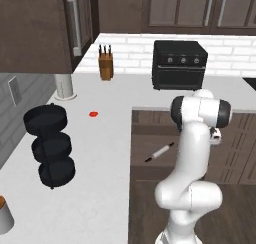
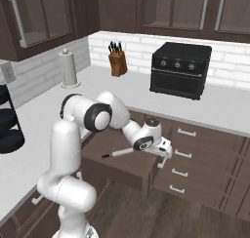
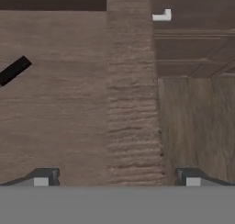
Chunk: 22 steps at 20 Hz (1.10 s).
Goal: Pick the rolling pin from the drawer and place it on the counter.
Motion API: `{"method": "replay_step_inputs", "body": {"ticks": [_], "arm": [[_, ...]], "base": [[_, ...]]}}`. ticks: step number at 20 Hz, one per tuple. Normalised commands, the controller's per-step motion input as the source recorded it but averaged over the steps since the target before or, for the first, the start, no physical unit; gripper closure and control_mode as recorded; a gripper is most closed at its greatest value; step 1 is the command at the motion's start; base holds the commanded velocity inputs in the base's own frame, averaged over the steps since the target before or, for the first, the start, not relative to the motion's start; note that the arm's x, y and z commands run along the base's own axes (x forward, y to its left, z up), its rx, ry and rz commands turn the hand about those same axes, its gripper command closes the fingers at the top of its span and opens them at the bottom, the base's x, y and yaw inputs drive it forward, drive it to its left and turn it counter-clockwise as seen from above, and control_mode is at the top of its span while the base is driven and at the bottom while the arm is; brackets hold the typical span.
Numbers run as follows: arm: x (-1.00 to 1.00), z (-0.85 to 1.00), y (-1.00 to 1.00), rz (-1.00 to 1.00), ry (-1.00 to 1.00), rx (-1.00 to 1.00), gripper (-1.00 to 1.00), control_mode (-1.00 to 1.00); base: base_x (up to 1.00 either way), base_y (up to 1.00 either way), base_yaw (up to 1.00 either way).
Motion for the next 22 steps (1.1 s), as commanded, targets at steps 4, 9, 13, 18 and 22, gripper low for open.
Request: {"method": "replay_step_inputs", "body": {"ticks": [4,9,13,18,22], "arm": [[0.0,0.97,-0.4,0.0,-0.06,0.18,-1.0,-1.0],[-0.13,1.0,0.09,0.0,-0.04,0.18,-1.0,-1.0],[-0.6,1.0,0.56,-0.04,0.06,0.15,-1.0,-1.0],[-0.56,0.4,0.96,-0.14,0.12,0.02,-1.0,-1.0],[-0.02,-0.14,0.97,-0.09,0.23,-0.23,-1.0,-1.0]], "base": [[0.0,0.0,0.0],[0.0,0.0,0.0],[0.0,0.0,0.0],[0.0,0.0,0.0],[0.0,0.0,0.0]]}}
